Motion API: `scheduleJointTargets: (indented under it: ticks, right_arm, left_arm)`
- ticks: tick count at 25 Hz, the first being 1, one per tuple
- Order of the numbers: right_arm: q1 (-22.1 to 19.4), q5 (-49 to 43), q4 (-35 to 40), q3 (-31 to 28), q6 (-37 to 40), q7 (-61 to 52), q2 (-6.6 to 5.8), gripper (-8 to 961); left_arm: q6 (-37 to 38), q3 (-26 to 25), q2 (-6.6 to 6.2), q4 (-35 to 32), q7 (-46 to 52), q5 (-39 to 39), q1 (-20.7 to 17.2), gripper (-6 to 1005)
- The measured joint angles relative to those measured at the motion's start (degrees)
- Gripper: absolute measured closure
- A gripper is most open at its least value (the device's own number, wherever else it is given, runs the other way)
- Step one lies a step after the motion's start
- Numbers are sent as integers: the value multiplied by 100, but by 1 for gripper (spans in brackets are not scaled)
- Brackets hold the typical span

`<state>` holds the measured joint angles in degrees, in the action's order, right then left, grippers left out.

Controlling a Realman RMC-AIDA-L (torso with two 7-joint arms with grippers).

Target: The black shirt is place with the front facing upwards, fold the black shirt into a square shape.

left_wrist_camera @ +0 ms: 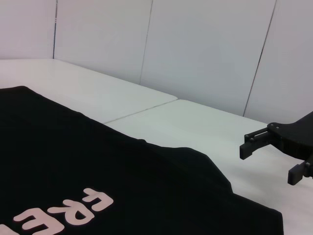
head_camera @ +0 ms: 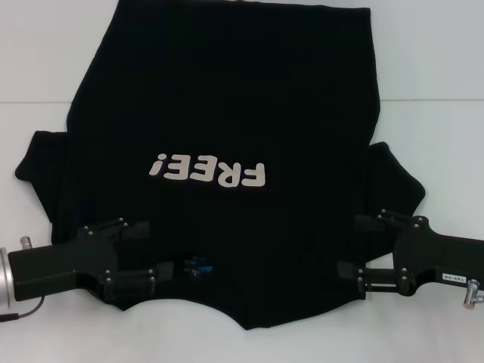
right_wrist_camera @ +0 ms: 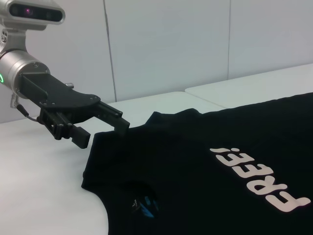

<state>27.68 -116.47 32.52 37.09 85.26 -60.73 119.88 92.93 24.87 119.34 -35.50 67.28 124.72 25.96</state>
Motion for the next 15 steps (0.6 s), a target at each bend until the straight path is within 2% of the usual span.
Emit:
scheduleJointTargets:
  ticks: [15]
  right_arm:
    - [18, -7, 0, -3, -6, 0, 0, 29]
  left_arm:
    - [-2, -28, -6, 0, 100, -20, 0, 119]
